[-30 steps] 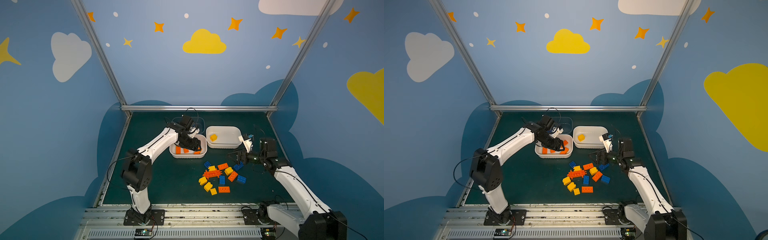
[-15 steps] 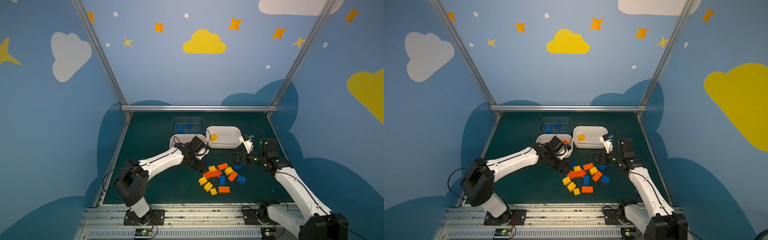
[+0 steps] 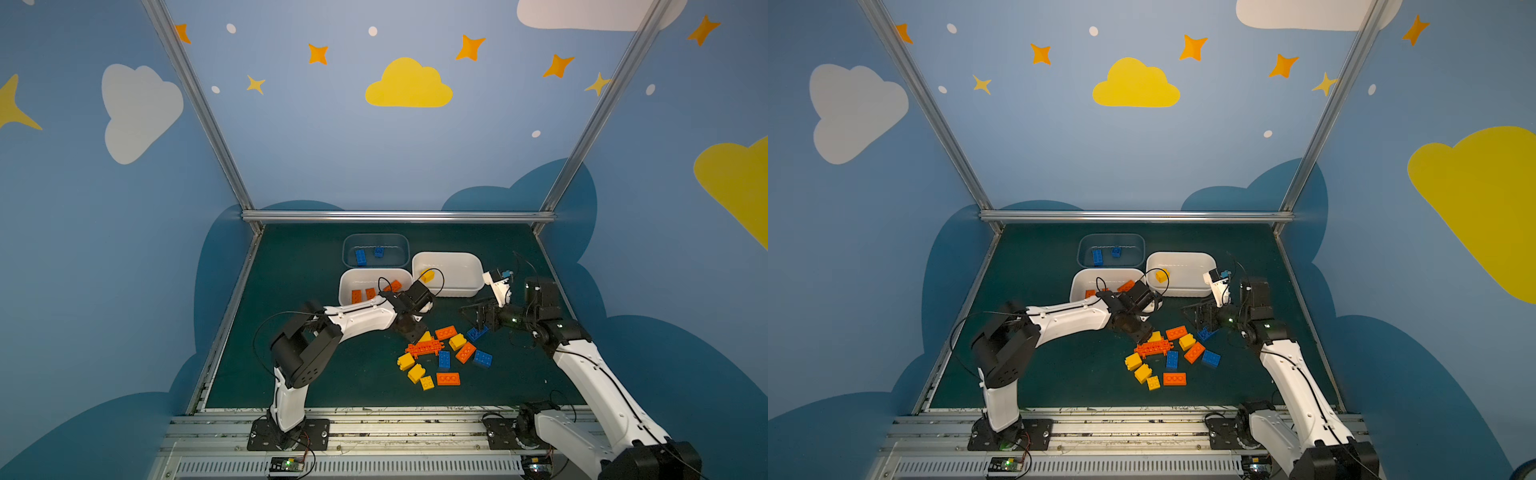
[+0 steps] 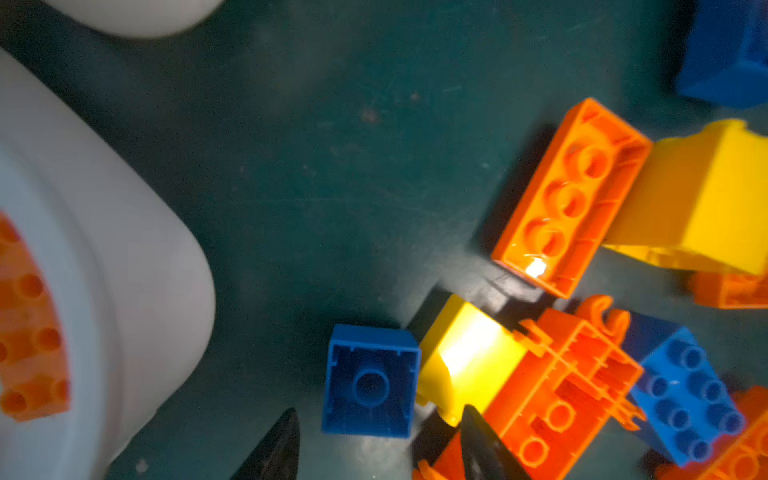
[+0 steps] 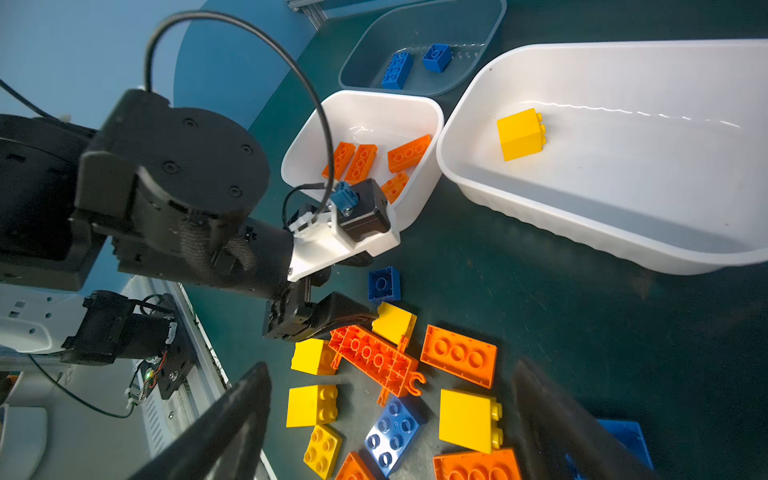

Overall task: Sort the legos into containers by color
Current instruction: 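Move the left gripper down to a blue brick by the pile and grasp it, then carry the blue brick into the clear bin and release it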

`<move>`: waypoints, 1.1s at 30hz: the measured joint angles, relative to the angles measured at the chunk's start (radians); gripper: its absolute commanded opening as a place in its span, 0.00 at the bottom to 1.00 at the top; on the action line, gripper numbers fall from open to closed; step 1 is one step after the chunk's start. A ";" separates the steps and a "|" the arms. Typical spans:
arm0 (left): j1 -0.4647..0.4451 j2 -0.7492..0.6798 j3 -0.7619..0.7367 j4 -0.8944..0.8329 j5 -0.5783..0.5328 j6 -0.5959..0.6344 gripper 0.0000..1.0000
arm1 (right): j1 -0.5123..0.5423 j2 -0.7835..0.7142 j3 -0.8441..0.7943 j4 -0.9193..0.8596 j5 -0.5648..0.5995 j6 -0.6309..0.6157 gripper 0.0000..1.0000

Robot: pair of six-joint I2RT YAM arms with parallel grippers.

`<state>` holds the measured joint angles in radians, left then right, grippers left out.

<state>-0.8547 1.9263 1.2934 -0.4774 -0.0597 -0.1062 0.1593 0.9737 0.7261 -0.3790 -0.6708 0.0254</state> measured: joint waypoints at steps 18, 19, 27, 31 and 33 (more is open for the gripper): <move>-0.004 0.084 0.063 0.006 -0.045 0.047 0.28 | -0.005 -0.019 -0.008 -0.023 0.001 0.000 0.90; -0.004 0.084 0.063 0.006 -0.045 0.048 0.28 | -0.006 -0.019 -0.008 -0.023 0.001 0.000 0.90; -0.003 0.034 0.133 -0.133 0.003 0.047 0.29 | -0.008 -0.019 -0.008 -0.024 0.001 0.001 0.90; 0.011 -0.006 0.293 -0.241 0.047 0.055 0.29 | -0.008 -0.019 -0.008 -0.021 -0.003 0.006 0.90; 0.036 -0.019 0.377 -0.264 0.068 0.062 0.30 | -0.008 -0.017 -0.008 -0.016 -0.006 0.014 0.90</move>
<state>-0.8185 1.9068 1.6699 -0.7410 0.0082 -0.0444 0.1509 0.9569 0.7177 -0.3950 -0.6773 0.0399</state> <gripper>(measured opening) 0.320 0.898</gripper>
